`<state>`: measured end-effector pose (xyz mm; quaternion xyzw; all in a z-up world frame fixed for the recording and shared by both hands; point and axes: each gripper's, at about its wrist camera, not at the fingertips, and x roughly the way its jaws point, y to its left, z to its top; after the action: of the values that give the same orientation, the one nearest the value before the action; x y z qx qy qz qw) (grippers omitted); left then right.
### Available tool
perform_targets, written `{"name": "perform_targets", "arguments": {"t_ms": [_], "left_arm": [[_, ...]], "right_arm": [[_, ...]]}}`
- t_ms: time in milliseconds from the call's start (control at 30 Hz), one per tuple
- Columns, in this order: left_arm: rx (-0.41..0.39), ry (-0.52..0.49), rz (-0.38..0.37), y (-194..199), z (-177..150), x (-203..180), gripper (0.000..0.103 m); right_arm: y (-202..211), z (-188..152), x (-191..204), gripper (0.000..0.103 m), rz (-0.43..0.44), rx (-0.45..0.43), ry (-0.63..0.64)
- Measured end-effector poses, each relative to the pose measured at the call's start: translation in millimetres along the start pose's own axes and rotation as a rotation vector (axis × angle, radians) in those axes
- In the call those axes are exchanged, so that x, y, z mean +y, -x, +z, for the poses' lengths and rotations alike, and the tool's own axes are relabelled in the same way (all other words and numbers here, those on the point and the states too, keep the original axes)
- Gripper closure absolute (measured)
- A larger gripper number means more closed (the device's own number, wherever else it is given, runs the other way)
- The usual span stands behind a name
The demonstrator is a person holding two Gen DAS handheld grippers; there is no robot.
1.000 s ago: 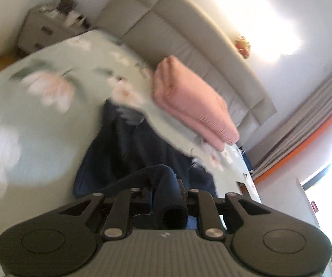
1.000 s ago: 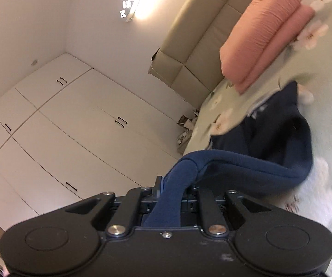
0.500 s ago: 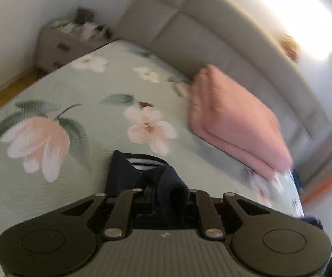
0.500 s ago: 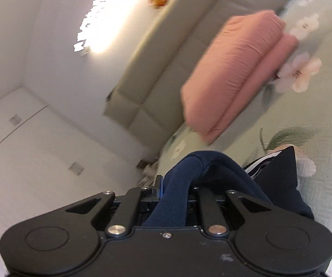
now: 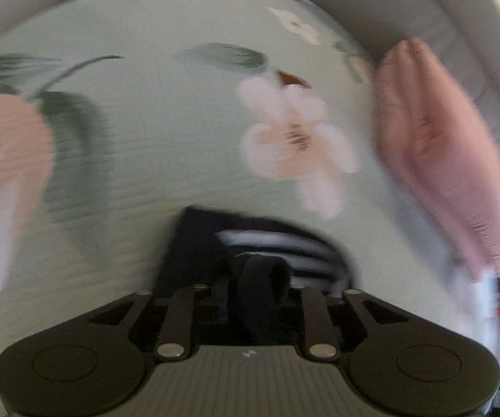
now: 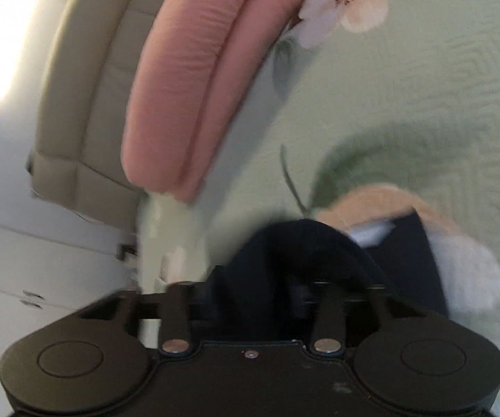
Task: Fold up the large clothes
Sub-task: 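Lift the hem with both grippers and fold it toward the hood, then lay the folded hem down and open both grippers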
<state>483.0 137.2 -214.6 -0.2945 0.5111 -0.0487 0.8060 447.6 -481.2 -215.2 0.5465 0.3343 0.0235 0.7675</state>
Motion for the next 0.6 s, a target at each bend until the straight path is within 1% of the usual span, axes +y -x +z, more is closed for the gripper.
{"name": "perform_targets", "arguments": {"t_ms": [33, 67, 100, 133, 167, 200, 233, 267, 300, 367, 400, 433, 467, 567, 600], "left_arm": [[0.009, 0.031, -0.043, 1.4, 6.8, 2.1, 0.066], [0.012, 0.053, -0.081, 5.4, 13.3, 2.9, 0.056], [-0.012, 0.051, -0.102, 10.8, 19.0, 2.6, 0.044], [-0.072, 0.041, -0.091, 20.5, 22.9, 1.6, 0.028], [-0.136, 0.037, -0.053, 33.7, 25.9, -0.2, 0.021], [-0.175, 0.035, -0.040, 41.2, 27.6, -0.4, 0.013], [-0.195, 0.030, -0.039, 47.2, 28.7, -0.9, 0.013], [-0.177, 0.011, -0.044, 51.0, 28.3, -2.7, 0.014], [-0.151, -0.013, -0.049, 54.1, 23.9, -5.3, 0.014], [-0.110, -0.092, -0.025, 60.6, 5.6, -13.3, 0.013], [-0.088, -0.158, 0.002, 62.9, -10.5, -19.3, 0.013], [-0.066, -0.222, 0.013, 64.0, -27.2, -22.8, 0.013], [-0.038, -0.292, 0.021, 64.6, -47.3, -25.3, 0.013], [0.041, -0.426, 0.083, 58.7, -105.1, -19.8, 0.013], [0.043, -0.494, 0.142, 54.0, -122.6, -17.8, 0.012]], "right_arm": [[6.5, 1.7, 0.4, 0.015, 0.044, -0.027, -0.023], [14.5, 6.6, 0.1, 0.008, 0.082, -0.087, -0.036], [21.7, 11.0, 1.5, 0.004, 0.085, -0.133, -0.028], [29.1, 14.7, 5.4, 0.004, 0.074, -0.159, -0.001], [33.5, 17.0, 10.4, 0.004, 0.069, -0.162, 0.043], [38.4, 15.6, 17.2, 0.004, 0.055, -0.146, 0.104], [40.8, 12.0, 23.3, 0.004, 0.033, -0.134, 0.161], [43.3, 4.8, 32.6, 0.004, 0.001, -0.118, 0.243], [45.4, -4.7, 43.4, 0.004, -0.039, -0.084, 0.337], [46.2, -31.1, 64.9, 0.004, -0.124, 0.003, 0.535], [49.0, -52.2, 76.1, 0.004, -0.171, 0.027, 0.649], [50.1, -73.8, 84.3, 0.004, -0.200, 0.050, 0.754], [49.2, -98.0, 91.2, 0.004, -0.232, 0.097, 0.857], [40.2, -147.3, 97.4, 0.004, -0.334, 0.212, 1.016], [35.4, -160.0, 94.6, 0.004, -0.385, 0.245, 1.052]]}}
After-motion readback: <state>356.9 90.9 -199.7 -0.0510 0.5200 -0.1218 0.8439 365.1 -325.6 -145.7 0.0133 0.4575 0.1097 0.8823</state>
